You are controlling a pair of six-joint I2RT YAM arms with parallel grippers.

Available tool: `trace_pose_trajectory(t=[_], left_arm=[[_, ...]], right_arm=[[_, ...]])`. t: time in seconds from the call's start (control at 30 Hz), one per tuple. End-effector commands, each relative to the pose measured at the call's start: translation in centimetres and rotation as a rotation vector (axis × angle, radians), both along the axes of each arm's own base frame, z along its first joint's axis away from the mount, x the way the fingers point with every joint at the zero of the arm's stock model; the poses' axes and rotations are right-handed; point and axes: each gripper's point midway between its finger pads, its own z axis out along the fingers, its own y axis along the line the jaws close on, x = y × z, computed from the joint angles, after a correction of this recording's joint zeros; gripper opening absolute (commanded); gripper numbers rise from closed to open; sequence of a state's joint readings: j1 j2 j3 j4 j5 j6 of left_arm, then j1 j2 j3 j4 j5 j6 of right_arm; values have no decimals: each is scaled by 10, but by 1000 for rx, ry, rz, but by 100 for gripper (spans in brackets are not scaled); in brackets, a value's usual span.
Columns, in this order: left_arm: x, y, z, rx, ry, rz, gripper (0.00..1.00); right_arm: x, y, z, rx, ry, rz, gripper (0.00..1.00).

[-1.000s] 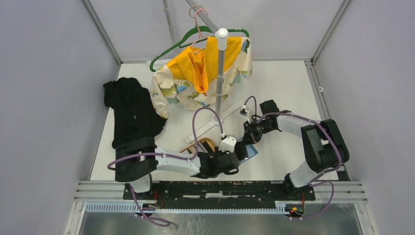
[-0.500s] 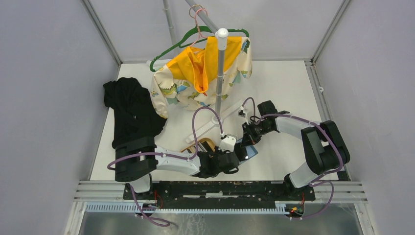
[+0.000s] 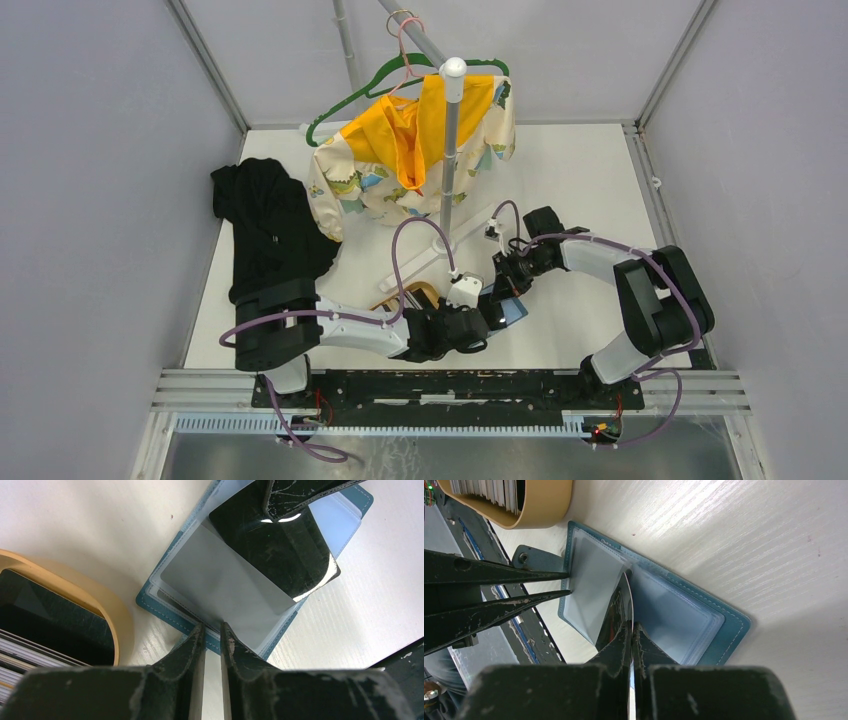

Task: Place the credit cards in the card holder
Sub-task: Insert the credit card into the card holder.

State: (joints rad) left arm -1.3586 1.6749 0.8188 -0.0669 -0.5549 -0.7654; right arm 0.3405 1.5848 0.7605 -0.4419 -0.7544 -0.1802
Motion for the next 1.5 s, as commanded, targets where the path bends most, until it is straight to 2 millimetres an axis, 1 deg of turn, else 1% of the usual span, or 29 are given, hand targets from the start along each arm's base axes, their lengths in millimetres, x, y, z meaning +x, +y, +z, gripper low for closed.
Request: trace_pose_trajectory(t=[0.0, 0.4, 1.07, 1.47], left_arm=[[3, 9, -16, 47, 16, 17, 22], [6, 9, -15, 52, 11, 15, 22], [7, 7, -15, 60, 6, 5, 22], [9, 8, -15, 65, 5, 6, 22]], right_arm=[[-6, -10, -15, -78, 13, 0, 0], [-14, -12, -24, -100, 85, -10, 0], [-19, -8, -32, -115, 135, 4, 2], [-19, -4, -31, -128, 156, 40, 1]])
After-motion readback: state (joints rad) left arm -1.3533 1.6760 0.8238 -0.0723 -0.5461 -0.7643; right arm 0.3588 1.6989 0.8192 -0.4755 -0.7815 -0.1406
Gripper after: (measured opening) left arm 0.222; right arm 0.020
